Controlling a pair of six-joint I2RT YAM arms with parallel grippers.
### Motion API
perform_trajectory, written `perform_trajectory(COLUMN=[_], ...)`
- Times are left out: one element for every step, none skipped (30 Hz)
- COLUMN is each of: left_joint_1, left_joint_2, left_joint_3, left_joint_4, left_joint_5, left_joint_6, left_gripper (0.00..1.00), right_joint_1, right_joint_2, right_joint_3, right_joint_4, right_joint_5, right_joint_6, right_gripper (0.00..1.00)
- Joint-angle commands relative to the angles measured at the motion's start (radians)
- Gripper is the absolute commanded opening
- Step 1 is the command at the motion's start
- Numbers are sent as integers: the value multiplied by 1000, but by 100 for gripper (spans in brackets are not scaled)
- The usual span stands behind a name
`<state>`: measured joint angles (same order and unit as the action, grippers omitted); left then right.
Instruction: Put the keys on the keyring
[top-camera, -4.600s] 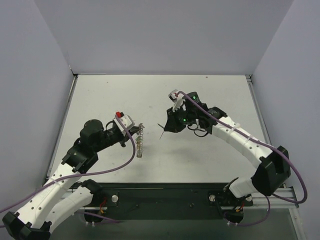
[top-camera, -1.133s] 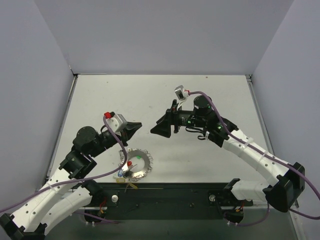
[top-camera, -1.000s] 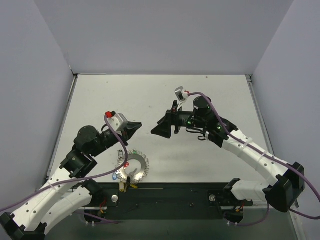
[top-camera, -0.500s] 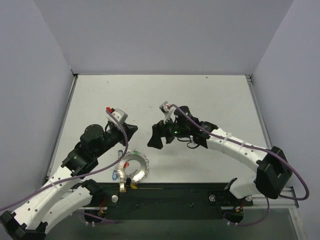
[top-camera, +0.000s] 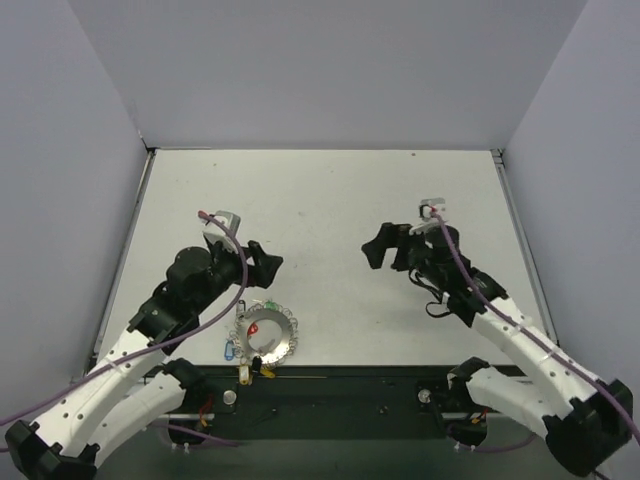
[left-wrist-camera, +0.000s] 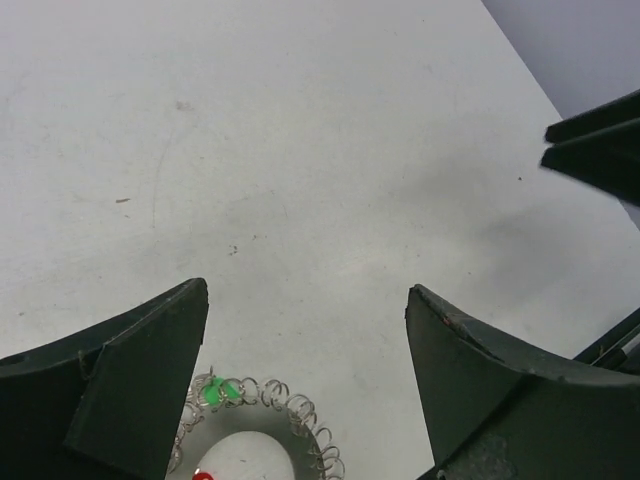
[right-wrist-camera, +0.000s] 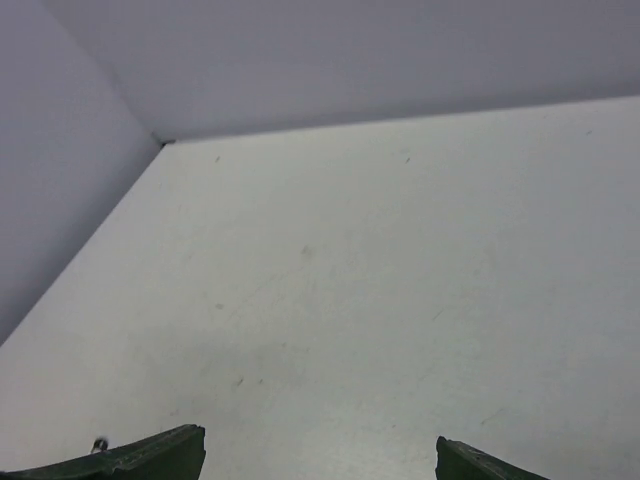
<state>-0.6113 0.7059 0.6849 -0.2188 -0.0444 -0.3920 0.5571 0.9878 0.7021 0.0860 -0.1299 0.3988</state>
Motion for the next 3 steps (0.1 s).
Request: perform_trajectory(left_joint_1=[8, 8, 7], left_joint_2=[36, 44, 40], left_joint_3=[31, 31, 25], left_joint_4=[93, 93, 93], left_joint_5=[23, 12, -44], left_joint_6=[-12, 13, 24], left_gripper=[90, 90, 90], right_joint_1=[-92, -111, -141], right_joint_2=[-147, -176, -192], right_joint_3=[-50, -59, -72], right_joint_4=[-43, -58, -60], right_joint_5=[167, 183, 264], right_joint_6=[11, 2, -6], right_gripper=[100, 100, 100])
